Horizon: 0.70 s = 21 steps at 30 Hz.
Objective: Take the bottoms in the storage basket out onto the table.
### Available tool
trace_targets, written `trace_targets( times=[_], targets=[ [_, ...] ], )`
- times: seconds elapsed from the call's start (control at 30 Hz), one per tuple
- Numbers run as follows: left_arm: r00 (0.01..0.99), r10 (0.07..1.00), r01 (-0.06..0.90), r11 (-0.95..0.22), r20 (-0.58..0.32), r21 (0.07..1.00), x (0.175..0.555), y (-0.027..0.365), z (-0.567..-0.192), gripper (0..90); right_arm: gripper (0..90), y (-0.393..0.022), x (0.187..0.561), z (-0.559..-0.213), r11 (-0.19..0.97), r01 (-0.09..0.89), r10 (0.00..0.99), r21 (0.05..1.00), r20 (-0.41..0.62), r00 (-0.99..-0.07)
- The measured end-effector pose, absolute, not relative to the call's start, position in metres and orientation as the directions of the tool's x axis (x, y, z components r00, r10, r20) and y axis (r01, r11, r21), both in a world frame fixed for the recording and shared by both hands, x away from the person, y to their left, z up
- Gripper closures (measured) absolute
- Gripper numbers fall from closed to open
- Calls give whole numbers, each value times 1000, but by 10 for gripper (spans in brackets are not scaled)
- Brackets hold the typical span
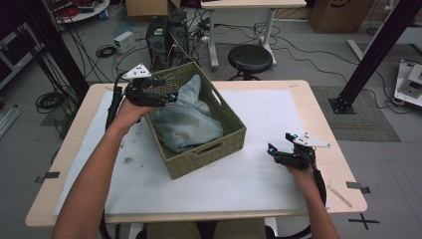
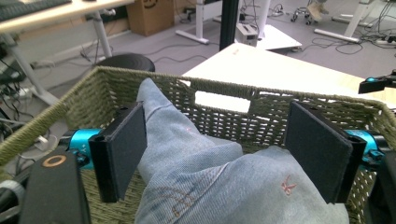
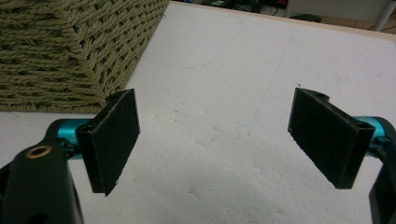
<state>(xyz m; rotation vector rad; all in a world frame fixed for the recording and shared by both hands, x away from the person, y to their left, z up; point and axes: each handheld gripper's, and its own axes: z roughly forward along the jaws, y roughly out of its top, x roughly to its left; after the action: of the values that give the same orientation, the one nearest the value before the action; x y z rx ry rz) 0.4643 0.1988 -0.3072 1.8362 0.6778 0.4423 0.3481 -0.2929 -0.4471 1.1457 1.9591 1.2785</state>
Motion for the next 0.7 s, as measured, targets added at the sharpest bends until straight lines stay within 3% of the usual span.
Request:
trace_targets(
  times=[0.23,0.47,0.7],
  targets=[
    [777,629,297,-330,-27,896,481,189,-321,215,169,-294,348,-447,188,361,867,913,19,-499],
    [736,676,383,-368,-39,847,496,184,-333,215,169,-294,348,-447,181,366,870,913,25,-493],
    [771,636,394,-443,-28,805,503,170,-330,215,169,-294,348,-447,182,365,869,913,25,-495]
  ],
)
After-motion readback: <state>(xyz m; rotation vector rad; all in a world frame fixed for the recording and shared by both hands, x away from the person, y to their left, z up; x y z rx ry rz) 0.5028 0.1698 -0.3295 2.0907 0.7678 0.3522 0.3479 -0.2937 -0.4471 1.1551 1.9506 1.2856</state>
